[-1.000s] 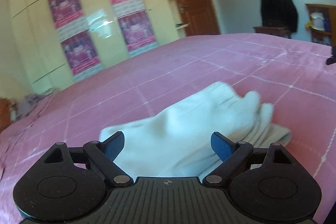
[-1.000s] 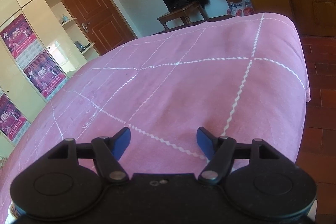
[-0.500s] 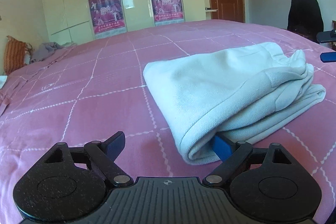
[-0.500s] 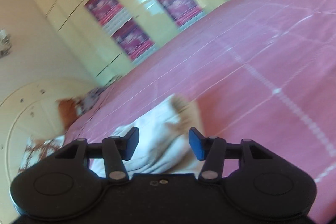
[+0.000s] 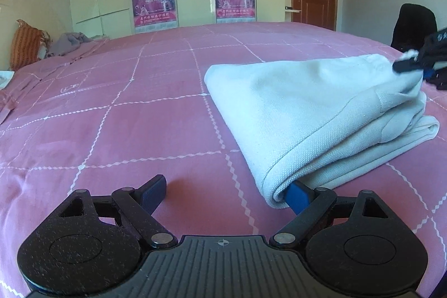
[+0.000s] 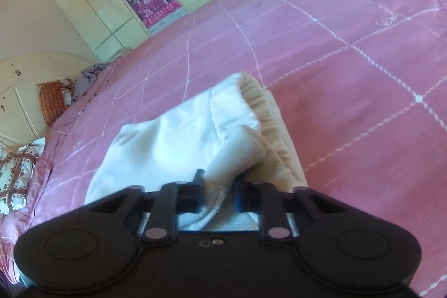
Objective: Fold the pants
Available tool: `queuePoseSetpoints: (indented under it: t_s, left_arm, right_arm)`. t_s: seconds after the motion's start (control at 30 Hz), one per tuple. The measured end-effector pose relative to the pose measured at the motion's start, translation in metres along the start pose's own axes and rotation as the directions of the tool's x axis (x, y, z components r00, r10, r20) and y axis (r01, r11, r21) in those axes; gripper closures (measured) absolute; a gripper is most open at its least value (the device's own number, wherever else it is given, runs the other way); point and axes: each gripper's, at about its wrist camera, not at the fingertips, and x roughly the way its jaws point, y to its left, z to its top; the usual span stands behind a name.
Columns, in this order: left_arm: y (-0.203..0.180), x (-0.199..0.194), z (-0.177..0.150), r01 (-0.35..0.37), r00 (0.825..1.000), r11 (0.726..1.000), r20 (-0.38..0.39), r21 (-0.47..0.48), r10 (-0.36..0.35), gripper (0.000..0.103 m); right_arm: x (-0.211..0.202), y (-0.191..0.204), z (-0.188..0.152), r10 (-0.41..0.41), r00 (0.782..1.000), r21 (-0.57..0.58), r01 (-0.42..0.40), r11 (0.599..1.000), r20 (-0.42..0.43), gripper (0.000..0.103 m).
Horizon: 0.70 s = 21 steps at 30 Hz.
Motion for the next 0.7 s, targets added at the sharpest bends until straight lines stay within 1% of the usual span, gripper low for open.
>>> queuePoseSetpoints:
  t_s: [0.03, 0.07, 0.1, 0.13, 0.17, 0.2, 0.27, 0.3, 0.33, 0.37, 0.4, 0.43, 0.47, 0.5, 0.53, 0.6, 0.7]
  left_arm:
    - [0.000, -0.002, 0.000, -0.005, 1.000, 1.000, 0.012, -0.002, 0.005, 0.014]
    - [-0.001, -0.002, 0.000, -0.009, 1.000, 1.000, 0.025, -0.003, 0.010, 0.014]
    - [-0.001, -0.003, 0.000, -0.012, 0.999, 1.000, 0.035, -0.011, 0.012, 0.014]
    - [0.000, -0.002, 0.000, -0.008, 0.999, 1.000, 0.037, -0.027, 0.009, 0.014]
    - [0.003, 0.000, -0.001, 0.001, 1.000, 0.999, 0.026, -0.052, 0.000, 0.014]
    - [0.005, 0.003, -0.003, 0.011, 1.000, 0.997, 0.011, -0.077, -0.010, 0.014]
    - [0.010, 0.009, -0.005, 0.022, 1.000, 0.994, -0.005, -0.111, -0.023, 0.014]
    - [0.010, 0.010, -0.006, 0.023, 1.000, 0.994, -0.004, -0.109, -0.023, 0.014]
    - [0.010, 0.011, -0.006, 0.019, 1.000, 0.994, -0.003, -0.106, -0.020, 0.014]
    - [0.010, 0.012, -0.007, 0.016, 1.000, 0.995, -0.003, -0.103, -0.017, 0.014]
    - [0.010, 0.014, -0.007, 0.015, 1.000, 0.995, -0.003, -0.100, -0.015, 0.014]
    - [0.009, 0.016, -0.007, 0.014, 1.000, 0.995, -0.003, -0.097, -0.014, 0.014]
    - [0.009, 0.018, -0.007, 0.013, 1.000, 0.995, -0.001, -0.097, -0.013, 0.014]
    - [0.009, 0.019, -0.007, 0.012, 1.000, 0.995, 0.000, -0.098, -0.012, 0.014]
    - [0.009, 0.020, -0.007, 0.011, 1.000, 0.995, 0.001, -0.099, -0.011, 0.014]
    - [0.009, 0.022, -0.007, 0.014, 1.000, 0.994, 0.001, -0.111, -0.014, 0.014]
    - [0.009, 0.025, -0.008, 0.013, 1.000, 0.993, 0.001, -0.114, -0.013, 0.014]
  right_arm:
    - [-0.013, 0.002, 0.002, 0.067, 0.996, 0.001, -0.068, 0.998, 0.062, 0.086]
    - [-0.028, 0.007, 0.004, 0.103, 0.988, -0.021, -0.101, 0.995, 0.116, 0.086]
    - [-0.040, 0.010, 0.006, 0.129, 0.981, -0.036, -0.125, 0.991, 0.148, 0.086]
    - [-0.047, 0.010, 0.007, 0.138, 0.977, -0.040, -0.133, 0.990, 0.161, 0.086]
    - [-0.051, 0.008, 0.005, 0.125, 0.979, -0.037, -0.120, 0.992, 0.161, 0.086]
    - [-0.049, 0.003, 0.001, 0.092, 0.985, -0.030, -0.089, 0.996, 0.147, 0.086]
    - [-0.027, -0.016, -0.011, 0.009, 0.999, 0.029, -0.011, 1.000, 0.050, 0.085]
    - [-0.014, -0.027, -0.018, -0.002, 1.000, 0.075, 0.003, 0.997, -0.015, 0.084]
    - [-0.016, -0.032, -0.022, 0.022, 1.000, 0.103, -0.022, 0.994, -0.003, 0.083]
    - [-0.024, -0.034, -0.023, 0.036, 0.999, 0.118, -0.040, 0.992, 0.036, 0.073]
    - [-0.032, -0.035, -0.025, 0.034, 0.997, 0.132, -0.042, 0.990, 0.066, 0.067]
    - [-0.040, -0.037, -0.024, 0.034, 0.996, 0.154, -0.047, 0.987, 0.088, 0.055]
    - [-0.045, -0.039, -0.025, 0.044, 0.994, 0.172, -0.061, 0.983, 0.102, 0.047]
    - [-0.049, -0.044, -0.027, 0.055, 0.993, 0.194, -0.075, 0.978, 0.107, 0.046]
    - [-0.049, -0.051, -0.026, 0.058, 0.994, 0.211, -0.077, 0.974, 0.093, 0.046]
    - [-0.038, -0.058, -0.027, 0.073, 0.996, 0.251, -0.083, 0.964, 0.047, 0.047]
    - [-0.021, -0.062, -0.025, 0.084, 0.996, 0.301, -0.089, 0.949, 0.030, 0.047]
